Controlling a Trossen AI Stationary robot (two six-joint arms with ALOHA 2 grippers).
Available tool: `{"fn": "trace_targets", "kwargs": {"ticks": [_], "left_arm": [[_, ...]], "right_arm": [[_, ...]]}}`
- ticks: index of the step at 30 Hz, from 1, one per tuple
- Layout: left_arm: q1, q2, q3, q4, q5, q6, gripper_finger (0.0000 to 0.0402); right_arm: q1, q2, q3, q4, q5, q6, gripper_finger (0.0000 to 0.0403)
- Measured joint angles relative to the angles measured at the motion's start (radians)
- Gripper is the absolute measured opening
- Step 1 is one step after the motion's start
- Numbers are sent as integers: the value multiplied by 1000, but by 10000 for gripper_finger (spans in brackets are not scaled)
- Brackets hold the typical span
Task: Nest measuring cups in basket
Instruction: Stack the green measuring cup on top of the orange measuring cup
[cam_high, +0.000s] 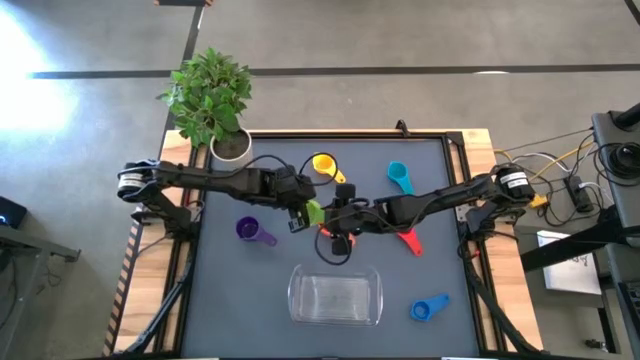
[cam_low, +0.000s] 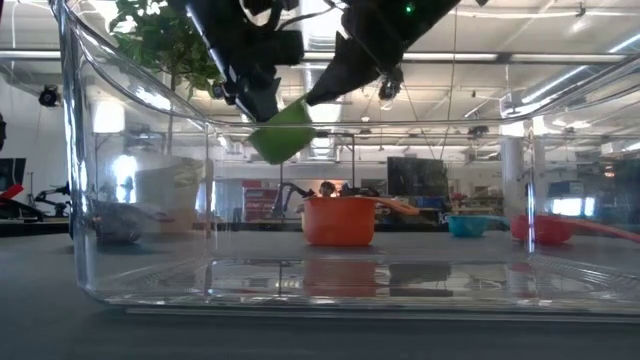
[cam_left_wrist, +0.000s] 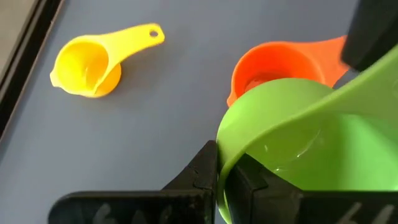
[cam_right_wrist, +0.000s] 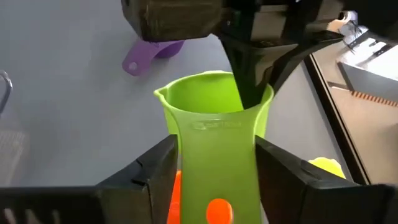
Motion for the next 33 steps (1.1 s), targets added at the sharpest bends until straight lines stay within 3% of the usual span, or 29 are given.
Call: {"fn": "trace_targets", "kwargs": {"ticks": [9,33], "left_arm": [[-1,0,-9,13,-1,-8,0],[-2,0,-8,24,8,-27,10]], "right_arm": [[0,-1,-7,-10,0,-2,122],[1,-2,-16,-70,23,-3,110]]}}
